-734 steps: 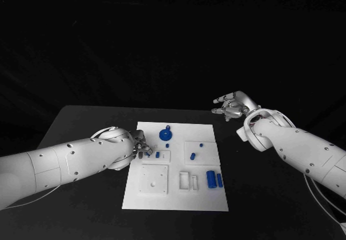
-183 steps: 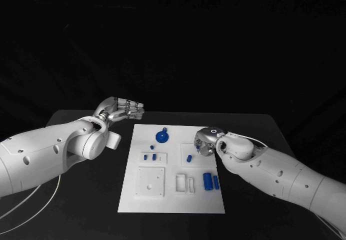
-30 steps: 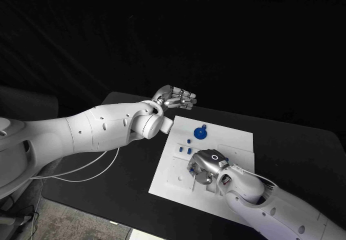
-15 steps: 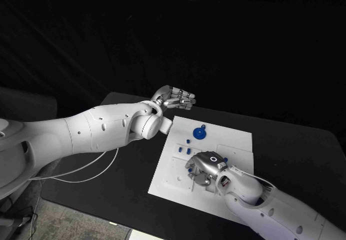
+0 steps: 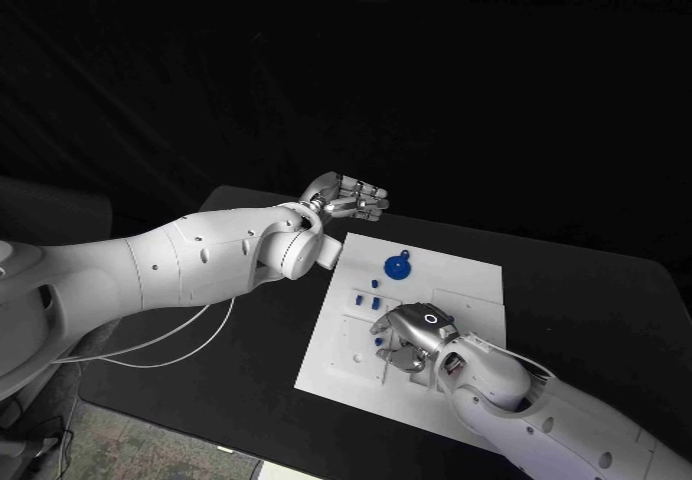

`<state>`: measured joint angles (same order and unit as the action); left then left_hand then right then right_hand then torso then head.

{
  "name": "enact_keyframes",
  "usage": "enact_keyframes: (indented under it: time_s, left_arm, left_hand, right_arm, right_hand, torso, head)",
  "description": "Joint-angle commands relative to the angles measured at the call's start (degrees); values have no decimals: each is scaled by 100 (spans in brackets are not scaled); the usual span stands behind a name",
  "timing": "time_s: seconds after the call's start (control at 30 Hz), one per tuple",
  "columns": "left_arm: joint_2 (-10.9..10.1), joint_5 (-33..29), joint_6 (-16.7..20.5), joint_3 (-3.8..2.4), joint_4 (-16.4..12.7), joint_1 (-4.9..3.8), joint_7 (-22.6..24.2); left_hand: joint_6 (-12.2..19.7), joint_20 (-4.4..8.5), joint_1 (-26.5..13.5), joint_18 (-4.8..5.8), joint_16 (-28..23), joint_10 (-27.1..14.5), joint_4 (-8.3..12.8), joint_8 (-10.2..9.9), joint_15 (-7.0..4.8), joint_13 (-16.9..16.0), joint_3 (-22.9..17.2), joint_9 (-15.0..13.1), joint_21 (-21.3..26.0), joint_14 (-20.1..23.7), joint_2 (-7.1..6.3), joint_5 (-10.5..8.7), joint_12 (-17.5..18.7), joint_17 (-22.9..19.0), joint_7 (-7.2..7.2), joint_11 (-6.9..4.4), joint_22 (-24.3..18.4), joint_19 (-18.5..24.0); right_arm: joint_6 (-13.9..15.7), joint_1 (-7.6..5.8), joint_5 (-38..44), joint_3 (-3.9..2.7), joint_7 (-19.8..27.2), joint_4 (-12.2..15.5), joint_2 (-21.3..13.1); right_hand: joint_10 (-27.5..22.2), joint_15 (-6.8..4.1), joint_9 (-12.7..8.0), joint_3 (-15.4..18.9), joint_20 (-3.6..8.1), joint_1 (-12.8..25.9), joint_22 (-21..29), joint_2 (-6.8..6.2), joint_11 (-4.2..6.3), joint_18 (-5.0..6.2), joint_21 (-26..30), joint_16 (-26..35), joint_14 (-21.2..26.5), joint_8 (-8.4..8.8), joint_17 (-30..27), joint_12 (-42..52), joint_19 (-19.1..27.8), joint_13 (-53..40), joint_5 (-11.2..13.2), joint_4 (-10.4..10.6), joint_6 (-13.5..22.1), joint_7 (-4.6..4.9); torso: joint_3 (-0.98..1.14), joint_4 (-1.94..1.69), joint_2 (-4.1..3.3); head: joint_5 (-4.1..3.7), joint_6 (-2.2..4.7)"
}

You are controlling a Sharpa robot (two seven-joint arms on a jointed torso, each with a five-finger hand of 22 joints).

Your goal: Assemble the parts on the task board

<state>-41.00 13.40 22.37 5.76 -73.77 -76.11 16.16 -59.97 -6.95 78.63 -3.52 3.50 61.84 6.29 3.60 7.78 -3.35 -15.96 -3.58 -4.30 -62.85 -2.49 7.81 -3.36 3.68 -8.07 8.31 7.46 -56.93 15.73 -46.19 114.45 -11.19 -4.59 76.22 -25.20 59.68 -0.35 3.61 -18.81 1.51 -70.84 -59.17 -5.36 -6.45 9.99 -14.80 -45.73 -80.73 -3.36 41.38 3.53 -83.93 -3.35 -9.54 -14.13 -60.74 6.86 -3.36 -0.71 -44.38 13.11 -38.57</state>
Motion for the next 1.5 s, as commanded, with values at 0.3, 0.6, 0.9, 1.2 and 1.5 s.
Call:
enact_keyframes:
  time_s: [0.3,0.6,0.9,1.2,1.5]
  left_arm:
    - [-54,0,15,-4,-7,-12,136]
    - [-91,-4,41,-4,2,-12,218]
    - [-107,-4,24,-2,7,-11,226]
    - [-111,-4,11,-2,13,-11,221]
    - [-104,-4,1,-2,20,-10,211]
  left_hand:
    - [-2,5,42,-46,2,10,20,2,0,5,31,-1,-33,-28,67,34,6,-4,-21,-14,-19,-55]
    - [-16,12,46,-45,2,19,24,4,-5,6,20,-2,-39,-42,68,36,6,-5,-17,-17,-18,-61]
    - [-16,12,46,-45,2,19,24,4,-5,6,20,-2,-39,-42,68,36,6,-5,-17,-17,-18,-61]
    - [-16,12,46,-45,2,19,24,4,-5,6,20,-2,-39,-42,68,36,6,-5,-17,-17,-18,-61]
    - [-14,17,40,-35,0,7,19,3,-4,6,6,-1,-45,-42,60,34,6,-6,-20,-13,-20,-57]
  right_arm:
    - [304,-2,-574,-455,-53,702,-701]
    - [101,-11,-766,-926,-190,836,-1254]
    - [-635,-29,-520,-1037,-380,704,-1421]
    - [-1061,-33,-385,-1048,-419,567,-1367]
    - [-1187,-33,-362,-1034,-368,446,-1206]
  right_hand:
    - [774,-108,-2,-399,86,157,30,-21,203,4,-249,-110,-56,-21,-11,-2,-245,-3,-340,-83,-79,-17]
    - [663,-99,-2,-435,109,192,-66,-158,177,-59,-464,-117,-74,-19,29,-2,-214,-5,-292,-108,-115,-13]
    - [35,-6,-5,460,13,-261,148,-196,46,46,-454,-110,-64,-19,-1,9,-228,-3,-59,222,118,-105]
    - [-23,10,-4,680,-11,-509,268,-323,28,44,-445,-125,-30,-19,-49,3,-215,2,-35,647,196,-138]
    - [165,-28,-5,576,29,-403,304,-178,75,-14,-497,-128,-37,-18,-62,-3,-221,3,-33,417,199,-144]
  torso:
    - [-1,30,6]
    - [15,30,8]
    - [12,14,-1]
    - [-6,6,0]
    - [-15,-4,2]
  head:
    - [-199,95]
    - [-299,123]
    - [-422,132]
    - [-488,107]
    - [-509,89]
